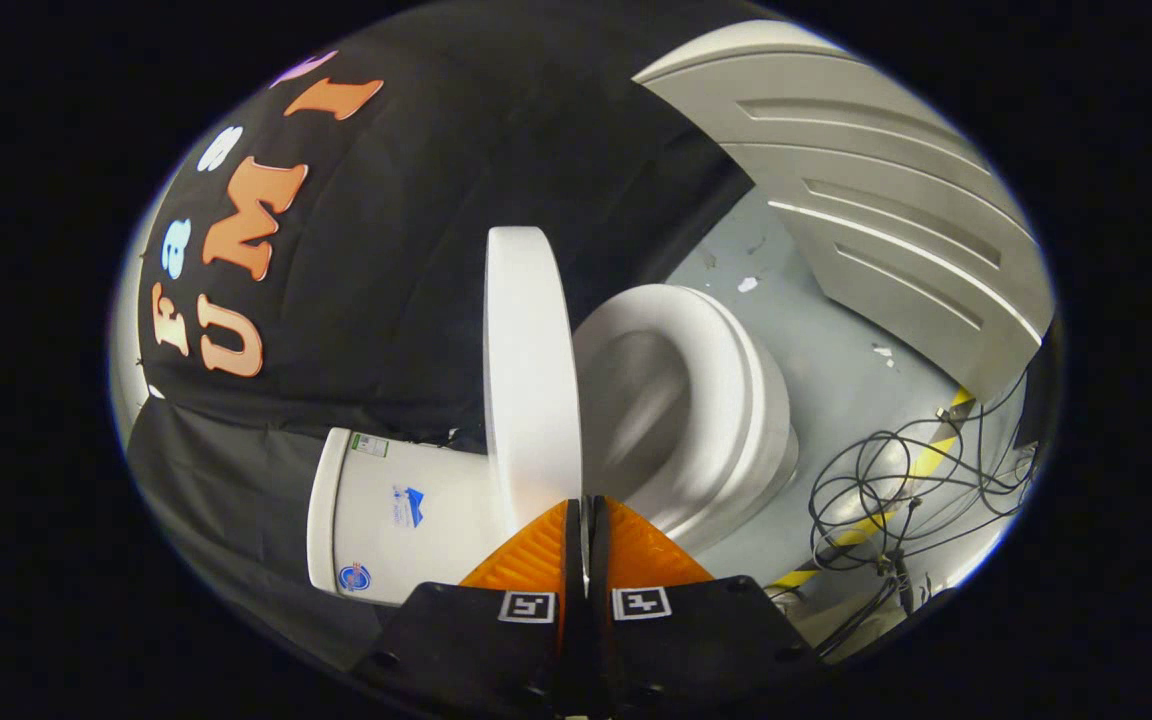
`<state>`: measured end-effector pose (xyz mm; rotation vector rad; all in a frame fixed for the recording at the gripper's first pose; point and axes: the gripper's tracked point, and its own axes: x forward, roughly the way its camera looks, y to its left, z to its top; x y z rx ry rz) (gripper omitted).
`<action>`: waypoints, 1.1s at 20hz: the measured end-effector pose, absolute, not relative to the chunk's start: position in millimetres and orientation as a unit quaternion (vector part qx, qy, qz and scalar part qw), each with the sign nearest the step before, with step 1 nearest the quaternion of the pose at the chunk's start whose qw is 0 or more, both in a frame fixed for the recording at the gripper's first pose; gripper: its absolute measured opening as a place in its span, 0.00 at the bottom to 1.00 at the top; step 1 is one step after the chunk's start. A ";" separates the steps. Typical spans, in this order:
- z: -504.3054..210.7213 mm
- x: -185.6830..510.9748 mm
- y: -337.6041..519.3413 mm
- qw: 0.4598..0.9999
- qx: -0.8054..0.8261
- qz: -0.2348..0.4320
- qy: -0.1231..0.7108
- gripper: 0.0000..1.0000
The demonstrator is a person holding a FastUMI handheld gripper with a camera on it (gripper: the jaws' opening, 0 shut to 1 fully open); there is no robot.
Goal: Open the toilet lid.
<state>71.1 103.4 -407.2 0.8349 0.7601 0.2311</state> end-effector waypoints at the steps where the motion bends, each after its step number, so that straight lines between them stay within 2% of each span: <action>1: -399.2 70.4 110.7 0.848 0.375 0.115 0.355 0.07; 6: -370.6 65.2 130.0 0.886 0.290 0.109 0.345 0.07; 22: -318.3 55.5 185.4 0.909 0.246 0.125 0.312 0.07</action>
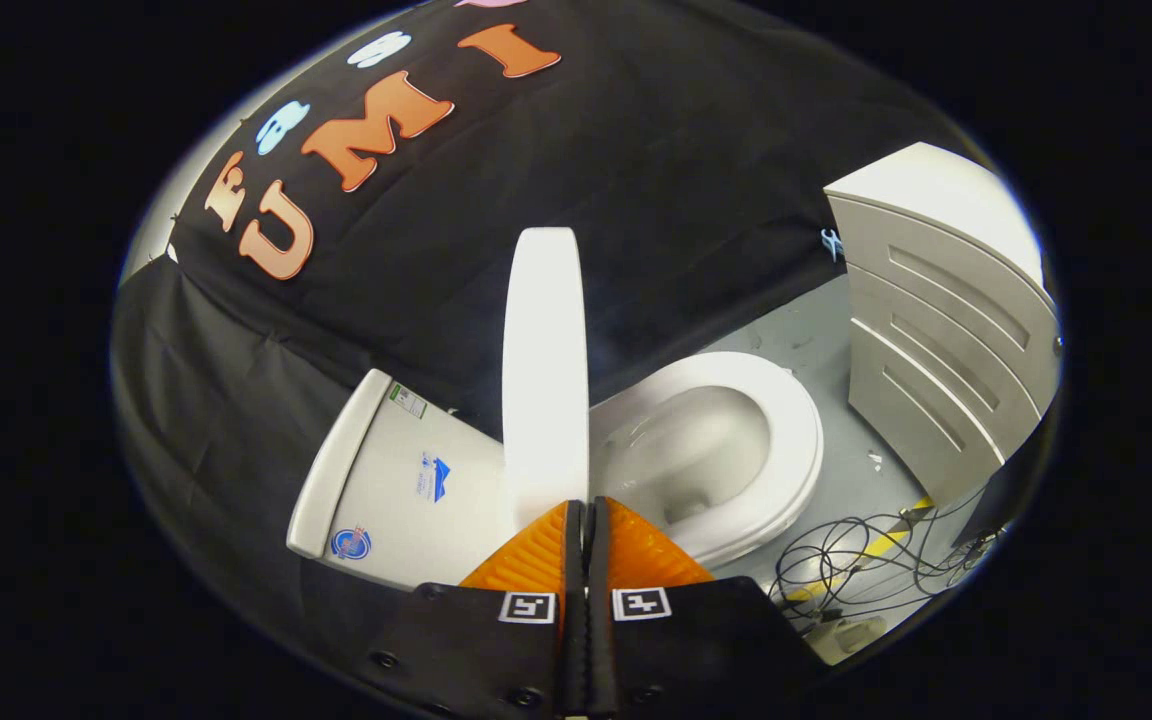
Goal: Open the toilet lid.
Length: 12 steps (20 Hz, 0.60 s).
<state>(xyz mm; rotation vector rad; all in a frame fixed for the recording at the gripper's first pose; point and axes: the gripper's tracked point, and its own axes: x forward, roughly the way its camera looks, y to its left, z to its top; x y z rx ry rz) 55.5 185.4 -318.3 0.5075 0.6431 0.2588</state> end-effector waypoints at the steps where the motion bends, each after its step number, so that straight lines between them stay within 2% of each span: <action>1: -315.6 55.5 188.5 0.911 0.240 0.126 0.309 0.07; 12: -286.1 45.5 238.0 0.931 0.171 0.137 0.291 0.07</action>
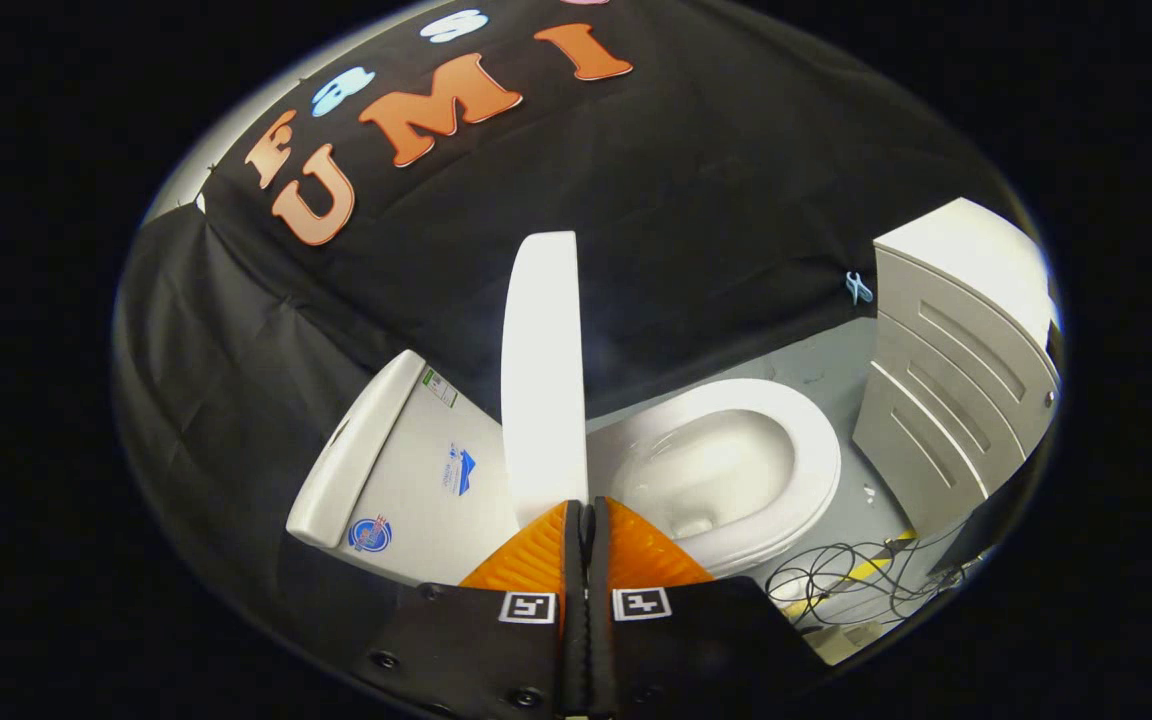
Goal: Open the toilet lid.
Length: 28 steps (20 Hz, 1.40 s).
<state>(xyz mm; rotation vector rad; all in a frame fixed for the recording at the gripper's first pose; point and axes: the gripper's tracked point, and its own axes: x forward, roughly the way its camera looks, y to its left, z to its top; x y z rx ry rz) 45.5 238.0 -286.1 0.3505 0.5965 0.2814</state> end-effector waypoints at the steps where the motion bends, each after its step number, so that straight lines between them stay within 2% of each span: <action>1: -284.1 44.7 241.4 0.932 0.166 0.138 0.291 0.07; 20: -257.2 21.0 341.1 0.951 0.036 0.143 0.270 0.07; 28: -255.2 8.0 404.5 0.948 0.009 0.170 0.268 0.08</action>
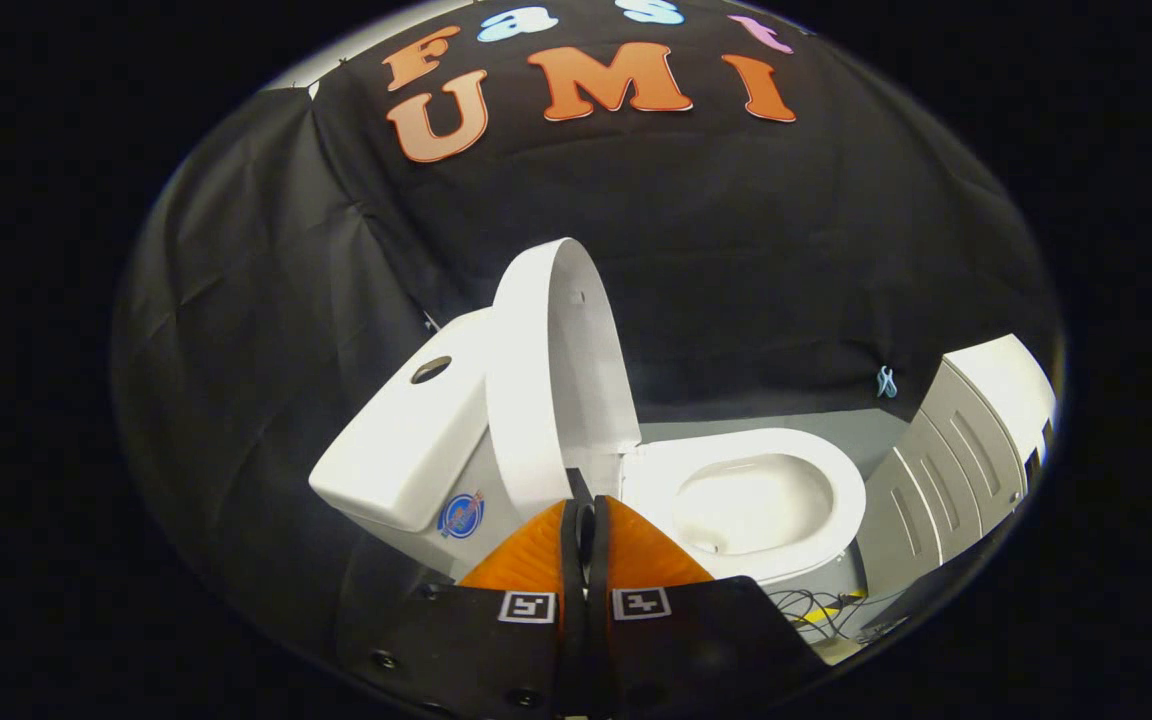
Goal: Open the toilet lid.
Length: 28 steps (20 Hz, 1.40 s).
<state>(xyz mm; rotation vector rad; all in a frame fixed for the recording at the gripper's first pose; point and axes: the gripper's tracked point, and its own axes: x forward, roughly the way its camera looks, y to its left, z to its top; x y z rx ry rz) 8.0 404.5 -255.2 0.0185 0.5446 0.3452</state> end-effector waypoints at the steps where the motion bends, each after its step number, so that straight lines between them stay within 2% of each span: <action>1: -256.6 5.9 410.9 0.948 0.004 0.171 0.267 0.07; 7: -264.3 -3.0 453.6 0.947 -0.030 0.184 0.264 0.07; 13: -263.2 -4.4 455.6 0.952 -0.066 0.166 0.247 0.07; 16: -264.6 -3.9 454.2 0.949 -0.049 0.179 0.255 0.08; 18: -259.8 -8.6 457.3 0.943 -0.031 0.206 0.260 0.20; 20: -240.9 -7.4 453.8 0.944 0.001 0.223 0.244 0.27; 27: -173.3 17.4 379.4 0.962 0.038 0.200 0.181 1.00; 28: -162.2 20.8 365.0 0.965 0.043 0.195 0.167 0.99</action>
